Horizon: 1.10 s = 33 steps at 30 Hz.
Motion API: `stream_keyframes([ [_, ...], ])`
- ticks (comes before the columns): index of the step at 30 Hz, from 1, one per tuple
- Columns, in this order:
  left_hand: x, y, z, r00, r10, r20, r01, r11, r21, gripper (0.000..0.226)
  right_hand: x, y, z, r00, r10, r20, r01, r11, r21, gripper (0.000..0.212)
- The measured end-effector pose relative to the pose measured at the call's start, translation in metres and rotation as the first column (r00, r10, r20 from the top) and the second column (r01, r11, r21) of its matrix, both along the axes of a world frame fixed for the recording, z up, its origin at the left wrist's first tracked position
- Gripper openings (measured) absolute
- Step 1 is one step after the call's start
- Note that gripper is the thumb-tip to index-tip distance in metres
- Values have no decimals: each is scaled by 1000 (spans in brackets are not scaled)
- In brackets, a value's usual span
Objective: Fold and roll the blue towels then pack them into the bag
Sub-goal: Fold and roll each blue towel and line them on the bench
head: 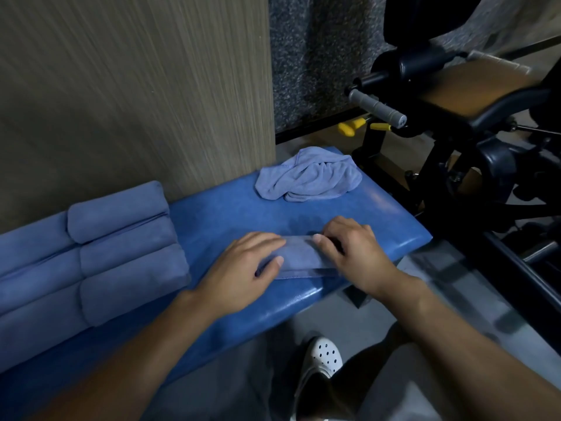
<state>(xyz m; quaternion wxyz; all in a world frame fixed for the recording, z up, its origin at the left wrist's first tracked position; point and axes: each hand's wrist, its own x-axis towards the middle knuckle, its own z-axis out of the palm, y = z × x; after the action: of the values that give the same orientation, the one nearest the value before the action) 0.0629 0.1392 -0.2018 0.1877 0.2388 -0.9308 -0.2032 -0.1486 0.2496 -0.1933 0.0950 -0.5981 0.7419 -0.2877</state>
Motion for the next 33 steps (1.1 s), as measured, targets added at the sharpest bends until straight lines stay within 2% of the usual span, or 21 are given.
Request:
stream_keyframes([
  [4, -1, 3, -3, 997, 65, -30, -61, 991, 122, 42, 2, 7, -3, 1000, -3, -12, 4, 1000, 20, 23],
  [5, -1, 3, -6, 998, 65, -7, -63, 988, 144, 43, 3, 9, -4, 1000, -11, -4, 11, 998, 68, 28],
  [8, 3, 2, -14, 992, 40, 117, -63, 978, 201, 61, 1, 14, -6, 999, -38, -16, 41, 961, 274, 64],
  [10, 6, 2, -17, 987, 52, 149, -84, 972, 218, 71, 0, 15, -6, 998, -50, -28, 57, 941, 333, 75],
  [13, 7, 0, -18, 984, 111, 142, -148, 948, 283, 78, -2, 13, -6, 998, -59, -28, 65, 930, 361, 78],
  [16, 6, -2, -13, 976, 176, 127, -214, 877, 430, 83, -3, 11, -6, 998, -64, 6, 57, 930, 363, 70],
  [19, 5, -2, -10, 968, 237, 80, -245, 831, 499, 81, -5, 9, -6, 981, -76, 176, 26, 963, 270, 57],
  [22, 1, 0, -7, 953, 297, -61, -205, 780, 592, 77, -4, 7, -3, 891, -73, 448, 4, 988, 153, 49],
  [24, 2, 2, -2, 926, 359, -117, -208, 742, 637, 76, 1, 4, 2, 829, -79, 553, 22, 994, 109, 47],
  [29, 23, 3, 21, 858, 507, -87, -247, 554, 795, 84, 23, -9, 15, 692, -108, 714, 75, 994, 77, 50],
  [33, 61, -1, 47, 801, 592, -87, -271, 488, 830, 71, 66, -31, 32, 588, -37, 808, 2, 999, 44, 40],
])
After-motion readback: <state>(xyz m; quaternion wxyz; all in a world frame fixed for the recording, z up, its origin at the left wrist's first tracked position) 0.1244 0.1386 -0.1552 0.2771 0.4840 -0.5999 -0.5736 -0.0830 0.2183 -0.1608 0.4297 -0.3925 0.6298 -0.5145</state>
